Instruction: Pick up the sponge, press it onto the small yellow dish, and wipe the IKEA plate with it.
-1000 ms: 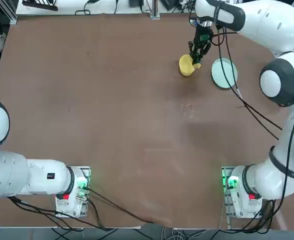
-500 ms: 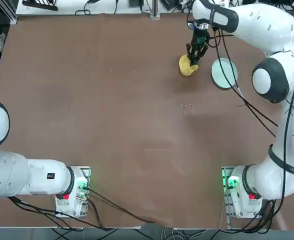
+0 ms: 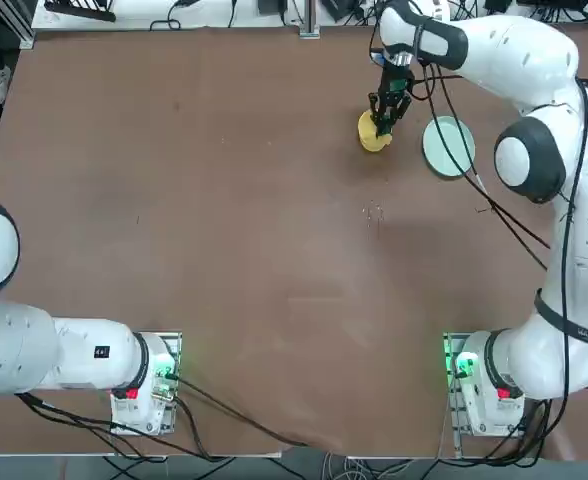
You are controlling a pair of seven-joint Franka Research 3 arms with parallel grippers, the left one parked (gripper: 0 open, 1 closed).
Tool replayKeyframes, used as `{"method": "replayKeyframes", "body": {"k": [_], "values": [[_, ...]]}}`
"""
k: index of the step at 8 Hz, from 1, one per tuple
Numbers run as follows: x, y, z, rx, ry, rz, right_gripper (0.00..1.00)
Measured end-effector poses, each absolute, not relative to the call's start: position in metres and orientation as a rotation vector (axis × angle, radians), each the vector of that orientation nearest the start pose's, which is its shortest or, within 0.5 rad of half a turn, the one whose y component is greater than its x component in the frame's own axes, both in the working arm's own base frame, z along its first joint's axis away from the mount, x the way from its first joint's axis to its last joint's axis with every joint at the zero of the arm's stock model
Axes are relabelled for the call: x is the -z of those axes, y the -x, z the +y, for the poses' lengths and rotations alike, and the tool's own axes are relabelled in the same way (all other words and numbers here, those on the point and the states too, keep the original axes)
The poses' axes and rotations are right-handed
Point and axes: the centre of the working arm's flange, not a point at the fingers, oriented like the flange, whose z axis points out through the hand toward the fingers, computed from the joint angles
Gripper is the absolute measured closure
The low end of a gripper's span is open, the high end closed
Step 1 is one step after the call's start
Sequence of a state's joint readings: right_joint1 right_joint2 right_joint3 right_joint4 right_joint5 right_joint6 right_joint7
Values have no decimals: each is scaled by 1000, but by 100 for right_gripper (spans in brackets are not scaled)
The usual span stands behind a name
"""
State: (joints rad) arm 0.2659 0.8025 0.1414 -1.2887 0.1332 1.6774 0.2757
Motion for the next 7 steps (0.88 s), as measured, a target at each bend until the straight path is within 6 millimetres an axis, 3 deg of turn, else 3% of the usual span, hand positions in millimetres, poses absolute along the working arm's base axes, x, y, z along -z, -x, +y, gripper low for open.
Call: {"method": "replayKeyframes", "body": {"k": [7], "values": [[-215, -651, 272, -655, 2964, -113, 83]]}}
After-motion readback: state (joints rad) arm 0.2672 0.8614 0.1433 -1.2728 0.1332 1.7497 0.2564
